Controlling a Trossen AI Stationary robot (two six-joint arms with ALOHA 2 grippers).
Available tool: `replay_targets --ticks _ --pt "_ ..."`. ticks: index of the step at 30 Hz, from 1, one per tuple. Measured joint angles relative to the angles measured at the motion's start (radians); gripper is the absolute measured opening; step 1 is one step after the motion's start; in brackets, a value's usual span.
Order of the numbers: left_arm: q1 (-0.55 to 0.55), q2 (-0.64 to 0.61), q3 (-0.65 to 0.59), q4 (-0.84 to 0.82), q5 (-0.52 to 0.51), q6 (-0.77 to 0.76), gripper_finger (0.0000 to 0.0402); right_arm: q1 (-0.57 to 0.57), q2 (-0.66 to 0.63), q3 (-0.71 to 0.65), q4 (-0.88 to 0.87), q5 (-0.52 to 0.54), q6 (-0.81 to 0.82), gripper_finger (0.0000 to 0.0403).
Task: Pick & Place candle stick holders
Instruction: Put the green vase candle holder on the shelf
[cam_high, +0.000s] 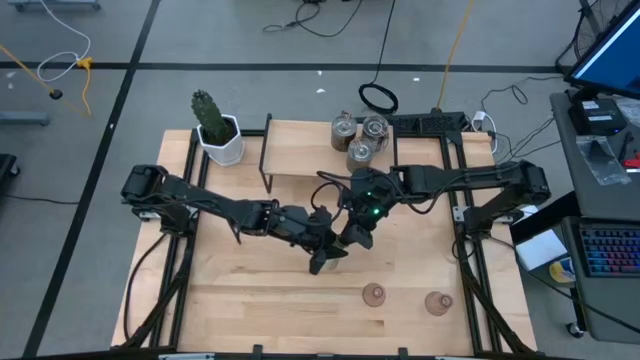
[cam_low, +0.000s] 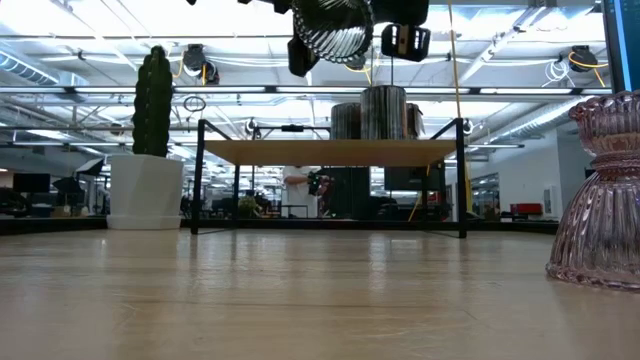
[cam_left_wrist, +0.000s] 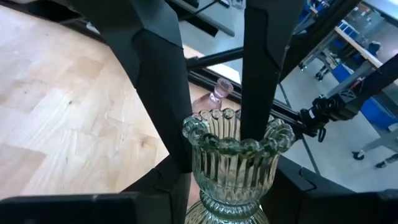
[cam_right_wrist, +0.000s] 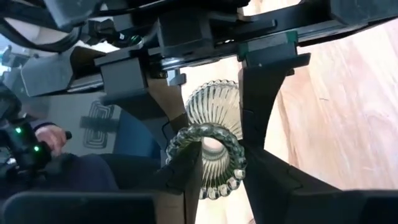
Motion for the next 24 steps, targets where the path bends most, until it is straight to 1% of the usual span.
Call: replay_targets --ticks 2,3,4,6,9,14,16,19,22,24 --pt "-0.006 -0.002 0.001 -0.028 0.0 -0.016 0.0145 0.0 0.001 0.0 -0.009 0.001 -0.018 0.0101" --pt "-0.009 -0.007 0.001 -0.059 0.006 -0.034 0.0131 0.0 0.0 0.0 -0.025 -0.002 -0.028 0.0098" --pt "-0.014 -0.017 -0.005 -0.104 0.009 -0.05 0.0124 0.0 -0.004 0.0 -0.054 -0.024 -0.033 0.0097" --pt "-0.024 -0.023 -0.015 -0.223 -0.001 -0.071 0.0126 0.002 -0.013 0.005 -0.053 -0.037 -0.039 0.0096" --pt "-0.036 -0.074 -0.011 -0.39 -0.085 -0.116 0.0126 0.001 -0.015 0.002 -0.083 -0.035 -0.059 0.0099" --pt "-0.055 -0.136 -0.011 -0.467 -0.197 -0.143 0.0126 -0.004 -0.031 0.003 -0.072 -0.017 -0.085 0.0104" --pt "-0.063 -0.173 -0.008 -0.456 -0.277 -0.138 0.0126 -0.003 -0.042 0.002 -0.083 -0.018 -0.101 0.0104" --pt "-0.063 -0.224 -0.003 -0.49 -0.469 -0.142 0.0126 -0.003 -0.054 0.002 -0.073 -0.002 -0.144 0.0098" --pt "-0.054 -0.257 -0.008 -0.509 -0.672 -0.121 0.0126 0.015 -0.084 0.0 -0.092 0.084 -0.197 0.009" --pt "-0.038 -0.288 -0.007 -0.493 -0.79 -0.091 0.0126 0.03 -0.105 0.001 -0.091 0.168 -0.246 0.0084"
